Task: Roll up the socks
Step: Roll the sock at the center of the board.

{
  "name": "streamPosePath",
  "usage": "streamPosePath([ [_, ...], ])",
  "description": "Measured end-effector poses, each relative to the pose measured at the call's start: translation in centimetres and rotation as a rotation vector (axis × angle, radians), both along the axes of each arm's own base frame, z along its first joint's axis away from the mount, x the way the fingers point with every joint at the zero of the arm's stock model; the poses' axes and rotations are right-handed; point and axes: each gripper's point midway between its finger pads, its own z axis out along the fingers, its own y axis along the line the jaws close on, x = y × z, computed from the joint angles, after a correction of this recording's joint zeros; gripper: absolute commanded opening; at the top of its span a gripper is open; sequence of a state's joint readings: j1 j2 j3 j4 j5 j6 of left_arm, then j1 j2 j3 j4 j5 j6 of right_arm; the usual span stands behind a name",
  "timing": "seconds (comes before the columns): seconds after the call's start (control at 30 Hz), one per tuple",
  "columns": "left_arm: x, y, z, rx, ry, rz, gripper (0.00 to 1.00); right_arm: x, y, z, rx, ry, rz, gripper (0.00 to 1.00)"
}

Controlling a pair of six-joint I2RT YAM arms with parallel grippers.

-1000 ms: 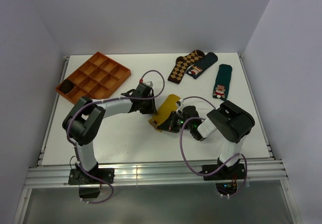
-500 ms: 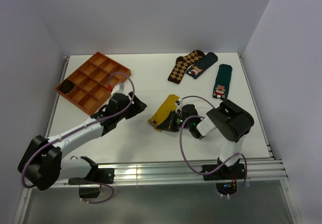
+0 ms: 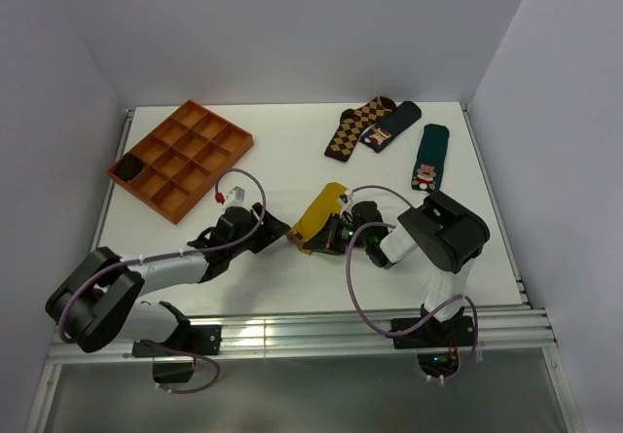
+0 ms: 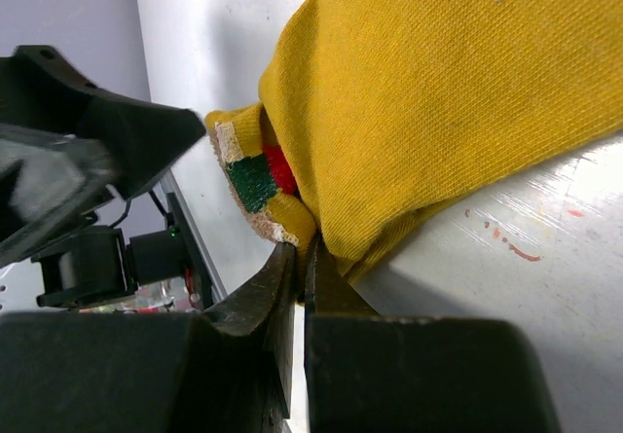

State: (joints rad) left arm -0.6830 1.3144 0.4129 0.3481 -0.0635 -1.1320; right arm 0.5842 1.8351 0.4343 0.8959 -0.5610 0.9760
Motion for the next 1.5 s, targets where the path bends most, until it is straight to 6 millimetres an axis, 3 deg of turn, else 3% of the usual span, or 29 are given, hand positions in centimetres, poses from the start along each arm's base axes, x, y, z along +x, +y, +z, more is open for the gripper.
streamPosePath([
  [0.27,-0.4,-0.9,-2.9,0.010,0.068,-0.012,0.55,0.0,0.0,0.0,0.002,0.000,0.001,0.00],
  [0.73,-0.1,-2.4,-3.6,-0.001,0.067,-0.030,0.41,0.0,0.1,0.0,0.005,0.004,0.004,0.00],
  [0.93,0.3,-2.9,-4.0,-0.002,0.078,-0.027,0.25,0.0,0.1,0.0,0.004,0.005,0.005,0.00],
  [1.27,1.0,-3.9,-4.0,0.043,0.128,-0.021,0.02,0.6,-1.2,0.9,-0.121,-0.115,0.023,0.34],
  [1.5,1.4,-3.6,-3.8,0.136,0.152,-0.014,0.00,1.0,-2.8,4.3,-0.269,-0.361,0.034,0.40],
])
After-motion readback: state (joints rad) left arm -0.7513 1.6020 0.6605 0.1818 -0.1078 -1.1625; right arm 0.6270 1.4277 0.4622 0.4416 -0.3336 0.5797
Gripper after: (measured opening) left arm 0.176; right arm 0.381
